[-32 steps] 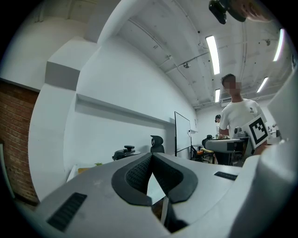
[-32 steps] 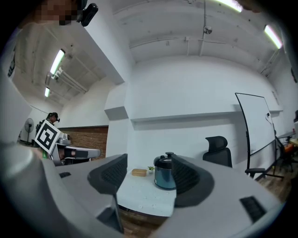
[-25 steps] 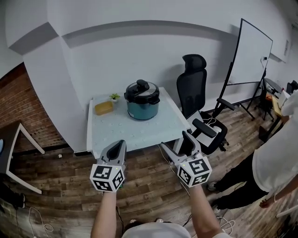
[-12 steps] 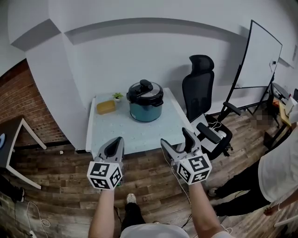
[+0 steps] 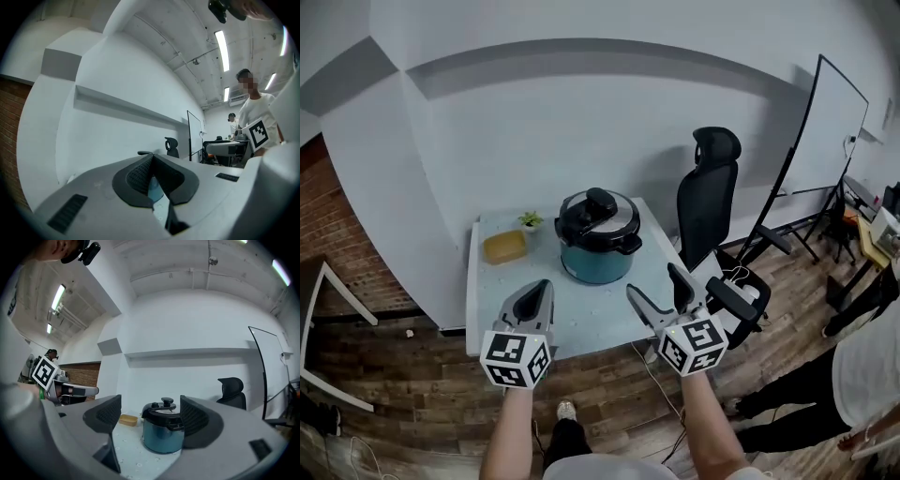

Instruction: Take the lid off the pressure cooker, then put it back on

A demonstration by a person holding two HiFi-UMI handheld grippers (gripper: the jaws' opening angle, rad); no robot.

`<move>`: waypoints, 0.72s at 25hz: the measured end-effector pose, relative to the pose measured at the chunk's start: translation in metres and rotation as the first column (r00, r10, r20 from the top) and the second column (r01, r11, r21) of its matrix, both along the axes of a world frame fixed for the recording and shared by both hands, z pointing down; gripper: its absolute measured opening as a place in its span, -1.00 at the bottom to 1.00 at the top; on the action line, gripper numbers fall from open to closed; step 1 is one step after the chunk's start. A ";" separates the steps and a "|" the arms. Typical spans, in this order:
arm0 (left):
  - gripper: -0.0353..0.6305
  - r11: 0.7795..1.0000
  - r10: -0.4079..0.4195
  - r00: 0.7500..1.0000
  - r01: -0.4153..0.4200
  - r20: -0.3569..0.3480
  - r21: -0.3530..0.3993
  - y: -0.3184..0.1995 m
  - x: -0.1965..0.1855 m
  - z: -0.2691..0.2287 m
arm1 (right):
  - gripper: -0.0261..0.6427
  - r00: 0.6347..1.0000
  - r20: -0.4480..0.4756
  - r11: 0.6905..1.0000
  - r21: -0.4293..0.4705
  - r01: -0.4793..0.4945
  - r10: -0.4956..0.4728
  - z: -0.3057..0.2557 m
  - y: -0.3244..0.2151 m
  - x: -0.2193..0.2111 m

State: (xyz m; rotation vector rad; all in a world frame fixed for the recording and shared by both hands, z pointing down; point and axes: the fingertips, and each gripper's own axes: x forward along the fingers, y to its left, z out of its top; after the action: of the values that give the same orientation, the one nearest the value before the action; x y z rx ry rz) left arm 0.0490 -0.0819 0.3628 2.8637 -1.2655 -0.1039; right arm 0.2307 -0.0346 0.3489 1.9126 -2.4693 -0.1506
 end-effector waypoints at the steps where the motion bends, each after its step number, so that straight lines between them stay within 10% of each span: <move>1: -0.86 1.000 0.008 1.000 -0.008 0.000 -0.006 -0.016 0.000 0.001 | 0.20 1.000 -0.001 1.000 -0.003 -0.008 0.008 -0.001 -0.014 -0.001; 18: -0.86 0.985 0.157 0.987 -0.158 -0.022 -0.062 -0.213 0.024 0.000 | 0.14 0.991 -0.068 0.988 -0.089 -0.123 0.117 -0.009 -0.197 0.012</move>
State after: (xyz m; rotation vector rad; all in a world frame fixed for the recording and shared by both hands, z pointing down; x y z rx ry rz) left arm 0.0729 -0.2948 0.3626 2.8886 -1.0150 -0.0847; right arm 0.2426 -0.2314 0.3403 1.9791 -2.2720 -0.0908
